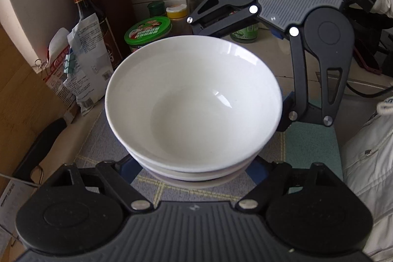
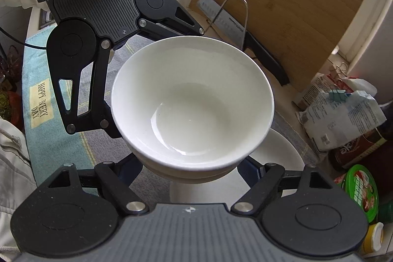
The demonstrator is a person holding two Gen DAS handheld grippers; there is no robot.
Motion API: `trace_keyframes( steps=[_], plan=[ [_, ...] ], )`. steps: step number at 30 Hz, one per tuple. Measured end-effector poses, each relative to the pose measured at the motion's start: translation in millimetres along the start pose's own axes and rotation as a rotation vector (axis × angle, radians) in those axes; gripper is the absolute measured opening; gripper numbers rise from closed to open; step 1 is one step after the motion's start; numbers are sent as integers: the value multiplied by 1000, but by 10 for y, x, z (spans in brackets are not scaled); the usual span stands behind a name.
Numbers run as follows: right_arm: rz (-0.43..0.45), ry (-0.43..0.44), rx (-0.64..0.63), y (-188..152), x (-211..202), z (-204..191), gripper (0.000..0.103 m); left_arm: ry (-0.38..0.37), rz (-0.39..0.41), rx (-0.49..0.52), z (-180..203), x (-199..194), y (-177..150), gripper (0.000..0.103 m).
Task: Organize plates and bowls
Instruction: 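Lift and carry the bowl stack with both tools toward the plate stack, then lower the bowl stack onto the plates and open both tools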
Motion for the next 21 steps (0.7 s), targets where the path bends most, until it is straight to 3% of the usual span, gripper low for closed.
trace_keyframes(
  steps=[9,21],
  plan=[
    [-41,-40,53,-341,-40,413,87,-39,-8,31,-54,463,230,87],
    [-82,-43,95,-537,62,609,87,-66,-26,-2,-146,767,259,87]
  ],
)
Point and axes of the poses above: each gripper's, at about its wrist camera, not at the fingertips, and x roughly the way its jaws point, z to its right, y to its top, the point moved 8 cm from there along x, roughly the way its jaws point, and after that the axes turned 6 degrees about z, right-handed, at the moved point
